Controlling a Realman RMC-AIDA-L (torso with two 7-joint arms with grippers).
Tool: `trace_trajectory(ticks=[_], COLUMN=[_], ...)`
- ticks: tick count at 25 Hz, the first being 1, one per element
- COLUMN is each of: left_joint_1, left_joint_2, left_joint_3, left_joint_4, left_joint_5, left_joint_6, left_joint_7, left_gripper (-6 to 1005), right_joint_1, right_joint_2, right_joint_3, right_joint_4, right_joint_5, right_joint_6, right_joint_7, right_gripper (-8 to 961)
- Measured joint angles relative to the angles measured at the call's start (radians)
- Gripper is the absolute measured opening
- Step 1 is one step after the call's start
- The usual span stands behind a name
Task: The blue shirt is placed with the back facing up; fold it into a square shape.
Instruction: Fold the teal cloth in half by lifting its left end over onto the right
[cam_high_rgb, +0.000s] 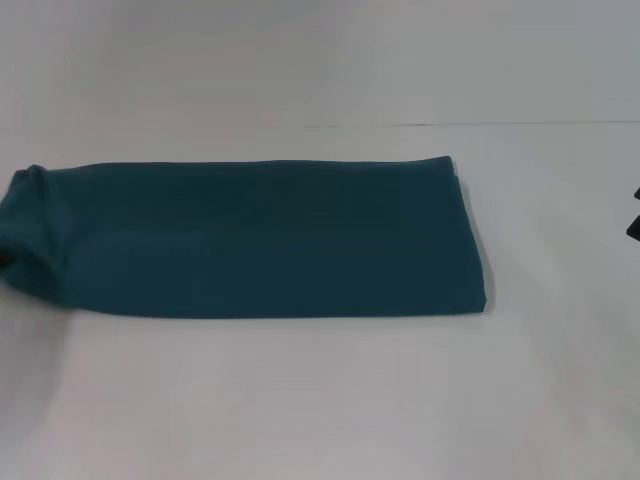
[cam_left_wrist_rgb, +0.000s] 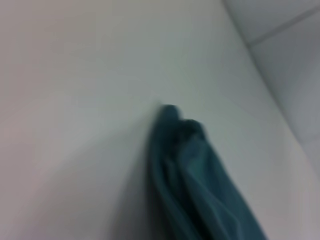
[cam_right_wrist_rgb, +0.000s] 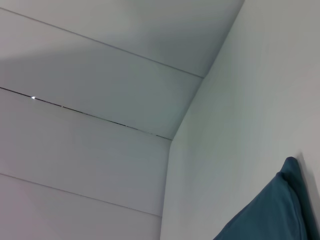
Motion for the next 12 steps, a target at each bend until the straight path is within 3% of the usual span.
trace_trajectory(ticks=[12], left_joint_1=[-0.156], left_joint_2=[0.025], left_joint_3=[0.005], left_joint_4=[0.003], left_joint_5=[-0.027], left_joint_6=[0.277], left_joint_7=[0.016], left_gripper=[3], right_joint_1=[0.000], right_joint_2=[0.001], right_joint_3=[-0.006], right_joint_4=[0.000], right_joint_5=[0.000], right_joint_6=[0.001], right_joint_7=[-0.013], right_gripper=[741])
